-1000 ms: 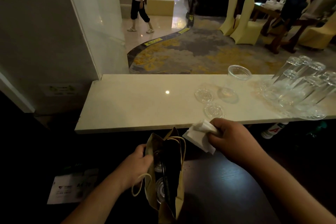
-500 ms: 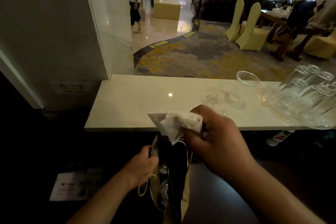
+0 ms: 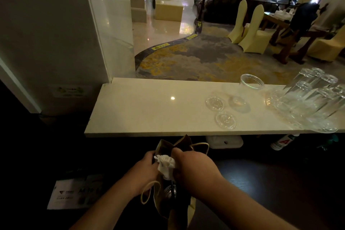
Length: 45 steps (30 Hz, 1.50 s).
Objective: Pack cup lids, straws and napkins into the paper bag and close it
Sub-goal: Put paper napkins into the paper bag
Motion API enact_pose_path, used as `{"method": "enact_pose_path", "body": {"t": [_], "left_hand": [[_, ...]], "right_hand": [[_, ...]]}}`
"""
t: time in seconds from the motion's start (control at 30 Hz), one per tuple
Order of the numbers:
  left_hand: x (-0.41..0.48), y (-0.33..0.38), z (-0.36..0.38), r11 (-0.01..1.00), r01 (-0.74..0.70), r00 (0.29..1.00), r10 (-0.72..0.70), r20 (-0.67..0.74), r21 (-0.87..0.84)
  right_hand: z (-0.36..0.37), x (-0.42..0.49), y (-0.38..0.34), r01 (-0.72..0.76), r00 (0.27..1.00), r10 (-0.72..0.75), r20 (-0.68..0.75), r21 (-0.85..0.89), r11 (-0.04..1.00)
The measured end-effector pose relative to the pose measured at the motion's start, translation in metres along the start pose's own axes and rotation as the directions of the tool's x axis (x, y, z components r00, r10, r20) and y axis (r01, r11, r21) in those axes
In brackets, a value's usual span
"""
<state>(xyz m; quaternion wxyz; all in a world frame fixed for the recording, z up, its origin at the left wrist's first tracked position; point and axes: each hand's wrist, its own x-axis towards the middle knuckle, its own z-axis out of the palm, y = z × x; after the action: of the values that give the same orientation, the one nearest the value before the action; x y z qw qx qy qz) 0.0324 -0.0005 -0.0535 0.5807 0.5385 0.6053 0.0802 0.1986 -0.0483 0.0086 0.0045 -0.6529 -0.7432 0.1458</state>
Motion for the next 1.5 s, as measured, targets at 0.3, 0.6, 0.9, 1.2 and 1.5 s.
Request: {"method": "enact_pose_path", "body": {"t": [0.3,0.6,0.9,1.2,1.5], "left_hand": [[0.006,-0.003,-0.002,0.999,0.05,0.999,-0.05,0.006,-0.012],[0.002,-0.003,-0.002,0.999,0.043,0.999,-0.043,-0.001,-0.015],[-0.001,-0.003,-0.005,0.998,0.055,0.999,-0.055,0.0,-0.021],[0.002,-0.002,-0.004,0.998,0.06,0.997,-0.059,-0.04,0.019],[-0.001,0.001,-0.003,0.996,0.043,0.998,-0.039,-0.049,0.081]], "right_hand": [[0.017,0.031,0.002,0.068,0.978,-0.036,0.208,-0.148,0.987],[0.02,0.062,-0.003,0.216,0.828,-0.054,0.558,-0.229,0.949],[0.051,0.085,0.01,0.074,0.763,0.017,0.646,-0.115,0.991],[0.072,0.109,0.016,-0.109,0.705,0.139,0.696,-0.088,0.99],[0.078,0.109,0.024,0.034,0.795,0.127,0.593,-0.253,0.967]]}}
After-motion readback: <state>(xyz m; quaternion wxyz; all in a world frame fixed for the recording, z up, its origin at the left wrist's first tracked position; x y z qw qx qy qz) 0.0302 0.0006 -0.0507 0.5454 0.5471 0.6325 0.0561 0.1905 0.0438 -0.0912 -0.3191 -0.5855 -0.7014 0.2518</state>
